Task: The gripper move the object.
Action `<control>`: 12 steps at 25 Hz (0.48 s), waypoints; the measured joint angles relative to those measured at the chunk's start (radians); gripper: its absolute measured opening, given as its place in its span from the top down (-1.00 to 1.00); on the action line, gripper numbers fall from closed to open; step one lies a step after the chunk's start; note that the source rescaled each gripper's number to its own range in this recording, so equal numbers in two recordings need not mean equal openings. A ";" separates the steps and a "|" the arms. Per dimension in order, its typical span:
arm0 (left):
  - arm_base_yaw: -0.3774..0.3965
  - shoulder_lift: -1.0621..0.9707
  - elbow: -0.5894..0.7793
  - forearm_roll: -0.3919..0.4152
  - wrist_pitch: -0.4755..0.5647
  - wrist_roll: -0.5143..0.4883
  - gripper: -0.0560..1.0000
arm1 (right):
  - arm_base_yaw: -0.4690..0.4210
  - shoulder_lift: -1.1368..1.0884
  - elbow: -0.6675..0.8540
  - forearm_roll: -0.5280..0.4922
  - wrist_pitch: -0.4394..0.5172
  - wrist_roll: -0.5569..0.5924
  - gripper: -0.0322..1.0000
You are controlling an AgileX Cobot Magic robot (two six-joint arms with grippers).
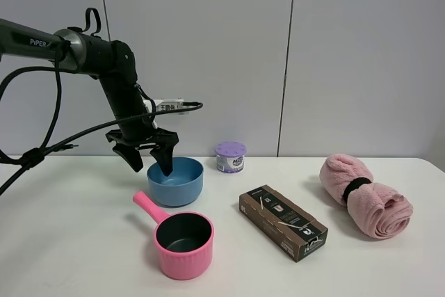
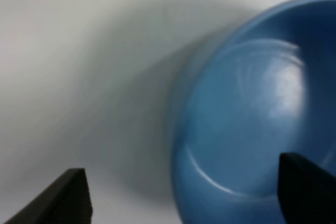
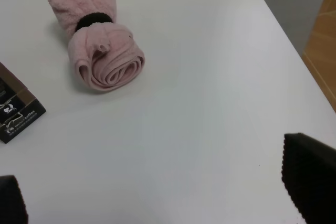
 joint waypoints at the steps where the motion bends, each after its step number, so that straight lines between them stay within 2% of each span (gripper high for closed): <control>1: 0.000 0.005 -0.001 0.007 -0.006 0.000 -0.59 | 0.000 0.000 0.000 0.000 0.000 0.000 -1.00; 12: 0.000 0.050 -0.001 0.047 -0.017 0.000 -0.59 | 0.000 0.000 0.000 0.000 0.000 0.000 -1.00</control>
